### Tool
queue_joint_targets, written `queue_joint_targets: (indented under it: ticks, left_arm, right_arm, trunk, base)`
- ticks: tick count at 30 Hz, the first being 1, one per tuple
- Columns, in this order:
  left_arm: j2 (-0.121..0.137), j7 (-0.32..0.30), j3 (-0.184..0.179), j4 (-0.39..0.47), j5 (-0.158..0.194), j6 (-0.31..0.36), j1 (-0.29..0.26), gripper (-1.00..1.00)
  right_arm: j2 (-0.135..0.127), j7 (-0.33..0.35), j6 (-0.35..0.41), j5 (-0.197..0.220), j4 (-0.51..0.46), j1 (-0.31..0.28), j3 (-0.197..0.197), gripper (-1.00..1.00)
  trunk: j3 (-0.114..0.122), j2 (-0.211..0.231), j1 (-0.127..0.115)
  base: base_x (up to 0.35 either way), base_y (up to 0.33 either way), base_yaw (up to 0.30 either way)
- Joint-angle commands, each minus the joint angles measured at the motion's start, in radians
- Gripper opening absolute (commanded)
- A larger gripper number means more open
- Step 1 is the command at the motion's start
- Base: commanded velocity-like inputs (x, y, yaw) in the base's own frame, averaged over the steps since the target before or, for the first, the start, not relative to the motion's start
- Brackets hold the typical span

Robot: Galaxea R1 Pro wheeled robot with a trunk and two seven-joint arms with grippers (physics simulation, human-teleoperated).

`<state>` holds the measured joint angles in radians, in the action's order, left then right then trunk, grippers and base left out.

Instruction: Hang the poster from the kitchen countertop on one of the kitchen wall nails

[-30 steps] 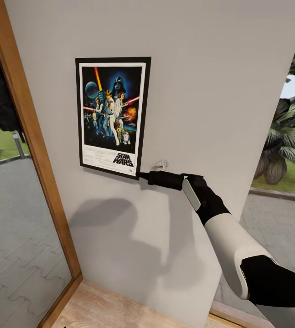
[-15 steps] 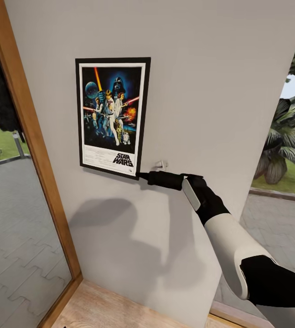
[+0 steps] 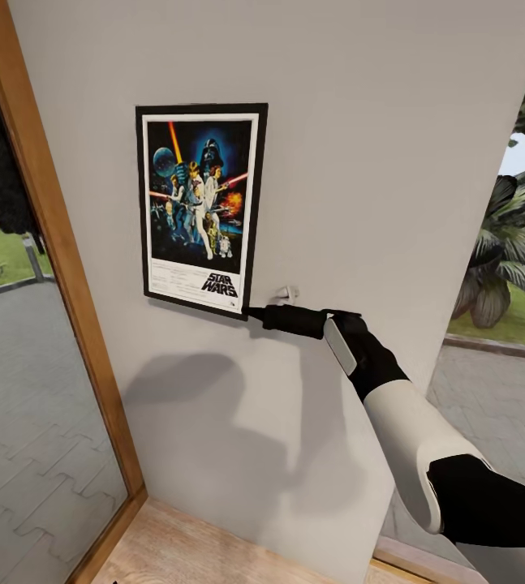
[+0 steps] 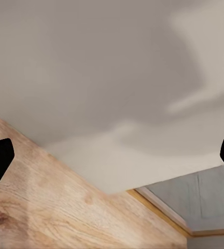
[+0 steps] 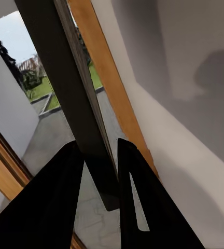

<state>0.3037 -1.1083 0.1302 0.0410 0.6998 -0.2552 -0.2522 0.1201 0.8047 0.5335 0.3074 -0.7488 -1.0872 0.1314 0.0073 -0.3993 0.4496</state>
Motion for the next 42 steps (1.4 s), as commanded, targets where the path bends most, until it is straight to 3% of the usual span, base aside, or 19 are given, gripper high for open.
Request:
queue_joint_targets:
  ticks: [1,42]
  left_arm:
    - [0.0,-0.003,0.008,-0.001,-0.008,-0.006,0.0,1.0]
    - [0.0,-0.002,0.008,-0.001,-0.008,-0.006,-0.001,1.0]
  right_arm:
    - [0.0,-0.01,0.008,0.01,0.0,0.0,0.001,-1.0]
    - [0.003,-0.039,0.008,0.011,0.0,0.0,0.002,-1.0]
  trunk:
    - [0.0,-0.001,0.0]
    - [0.0,-0.001,0.0]
  base:
    - [0.0,0.0,0.0]
    - [0.0,0.0,0.0]
